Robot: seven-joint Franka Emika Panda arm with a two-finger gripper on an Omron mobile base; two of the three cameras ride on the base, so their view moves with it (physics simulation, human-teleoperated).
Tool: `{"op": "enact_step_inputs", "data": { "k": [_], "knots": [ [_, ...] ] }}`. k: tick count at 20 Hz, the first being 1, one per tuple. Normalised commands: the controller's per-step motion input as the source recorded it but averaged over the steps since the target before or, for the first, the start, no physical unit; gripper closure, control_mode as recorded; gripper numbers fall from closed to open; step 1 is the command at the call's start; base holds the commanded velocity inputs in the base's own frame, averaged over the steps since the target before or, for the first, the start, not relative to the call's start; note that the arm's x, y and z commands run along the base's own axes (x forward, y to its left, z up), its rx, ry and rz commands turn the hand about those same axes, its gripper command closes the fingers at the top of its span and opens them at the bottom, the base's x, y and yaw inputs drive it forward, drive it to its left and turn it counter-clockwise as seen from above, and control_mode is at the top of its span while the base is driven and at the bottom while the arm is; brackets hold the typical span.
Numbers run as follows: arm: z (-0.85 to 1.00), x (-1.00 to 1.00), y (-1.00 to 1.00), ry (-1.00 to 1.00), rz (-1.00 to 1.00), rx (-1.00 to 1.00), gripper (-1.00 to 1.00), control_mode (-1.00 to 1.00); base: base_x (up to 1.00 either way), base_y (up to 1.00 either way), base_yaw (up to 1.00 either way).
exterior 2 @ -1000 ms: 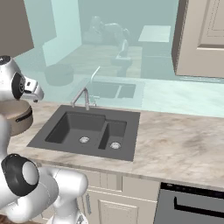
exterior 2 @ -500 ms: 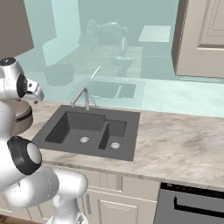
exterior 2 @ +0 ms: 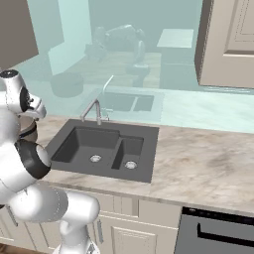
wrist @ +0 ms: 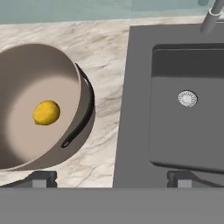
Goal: Dump the lemon from the pot into the sink. Then turn on the water and wash the lemon. Then turn off the water and put the lemon back in the pot.
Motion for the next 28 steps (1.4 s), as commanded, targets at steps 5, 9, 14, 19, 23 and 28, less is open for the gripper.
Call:
{"op": "enact_step_inputs", "data": {
  "k": [5,9,14,19,23,28],
  "knots": [
    [-0.22,0.12,0.27,0.00,0.00,0.00,-1.00,-1.00,0.00,0.00,0.00],
    [-0.26,0.25,0.21,0.00,0.00,0.00,-1.00,-1.00,0.00,0.00,0.00],
    [-0.30,0.23,0.20,0.00,0.00,0.00,-1.00,-1.00,0.00,0.00,0.00],
    [-0.22,0.18,0.20,0.00,0.00,0.00,-1.00,-1.00,0.00,0.00,0.00],
    [-0.18,0.18,0.09,0.00,0.00,0.00,-1.00,-1.00,0.00,0.00,0.00],
    [-0.24,0.24,0.07,0.00,0.00,0.00,-1.00,-1.00,0.00,0.00,0.00]
  ]
}}
